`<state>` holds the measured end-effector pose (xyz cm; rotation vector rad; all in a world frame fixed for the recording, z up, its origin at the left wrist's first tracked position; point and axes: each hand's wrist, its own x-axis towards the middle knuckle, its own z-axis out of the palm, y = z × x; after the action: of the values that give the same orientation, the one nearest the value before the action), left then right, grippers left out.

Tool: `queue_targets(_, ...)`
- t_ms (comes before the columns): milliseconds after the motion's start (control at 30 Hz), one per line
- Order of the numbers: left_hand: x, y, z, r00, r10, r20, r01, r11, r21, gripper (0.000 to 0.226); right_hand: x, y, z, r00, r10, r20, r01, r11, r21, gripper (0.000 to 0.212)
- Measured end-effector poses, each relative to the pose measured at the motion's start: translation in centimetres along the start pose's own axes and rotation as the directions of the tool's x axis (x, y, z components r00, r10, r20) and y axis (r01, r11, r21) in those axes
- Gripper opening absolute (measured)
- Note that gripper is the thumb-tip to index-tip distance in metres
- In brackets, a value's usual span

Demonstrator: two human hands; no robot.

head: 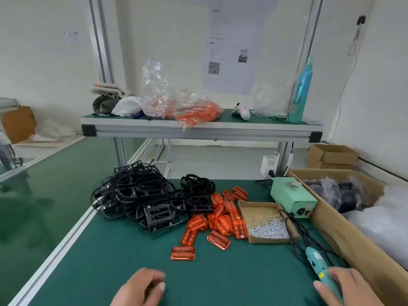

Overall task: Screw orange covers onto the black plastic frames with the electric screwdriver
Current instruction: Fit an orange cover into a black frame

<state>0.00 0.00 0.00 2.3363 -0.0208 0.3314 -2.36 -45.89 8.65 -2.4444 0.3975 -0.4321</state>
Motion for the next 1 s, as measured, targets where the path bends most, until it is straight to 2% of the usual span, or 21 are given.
queue_targets(33,1.4,0.8,0.2,1.000,0.017,-0.001,-0.017,1.000,-0.016,0.031,0.6,0.8,0.0,1.000,-0.007,0.001,0.007,0.997,0.081,0.054)
queue_targets(67,2.5,2.4,0.0,1.000,-0.016,0.000,0.016,1.000,0.012,0.031,1.2,1.1,0.0,0.995,0.099,0.004,-0.099,0.993,0.057,0.064)
queue_targets(133,4.3,3.0,-0.1,0.999,-0.038,-0.031,0.040,0.998,0.044,0.024,2.3,2.1,0.4,0.990,0.119,0.076,-0.113,0.990,-0.088,0.074)
queue_targets(267,7.2,2.4,0.5,0.995,-0.053,-0.081,0.055,0.998,0.027,0.007,3.3,3.6,1.2,0.965,0.151,0.216,-0.094,0.962,-0.254,0.081)
queue_targets(333,9.1,2.2,0.7,0.987,-0.056,-0.153,0.066,0.996,0.061,0.006,3.7,4.0,1.4,0.943,0.222,0.247,-0.135,0.936,-0.325,0.079)
queue_targets(433,10.8,1.5,0.9,0.961,-0.102,-0.258,0.129,0.988,0.089,0.024,4.2,5.0,2.1,0.942,0.262,0.207,-0.176,0.917,-0.358,0.079)
queue_targets(533,12.1,1.2,0.9,0.942,-0.180,-0.283,0.209,0.975,0.075,0.049,4.6,6.1,2.8,0.952,0.265,0.155,-0.197,0.914,-0.354,0.079)
queue_targets(633,13.1,1.0,1.0,0.941,-0.208,-0.266,0.241,0.965,0.099,0.058,5.2,7.2,3.5,0.968,0.226,0.111,-0.169,0.909,-0.381,0.078)
queue_targets(767,13.4,0.6,0.9,0.935,-0.238,-0.263,0.268,0.960,0.081,0.049,6.1,8.2,4.3,0.989,0.139,0.049,-0.104,0.893,-0.438,0.072)
queue_targets(900,13.3,-0.2,0.4,0.913,-0.284,-0.294,0.279,0.958,-0.057,0.037,6.6,6.4,4.0,0.987,-0.121,-0.108,0.050,0.862,-0.504,0.052)
queue_targets(967,13.2,-0.7,0.2,0.901,-0.316,-0.298,0.282,0.947,-0.153,0.030,6.3,3.5,4.1,0.959,-0.237,-0.153,0.144,0.877,-0.459,0.034)
queue_targets(1000,13.2,-1.0,0.2,0.897,-0.335,-0.288,0.284,0.937,-0.206,0.025,5.9,1.6,4.4,0.959,-0.249,-0.137,0.174,0.896,-0.409,0.031)
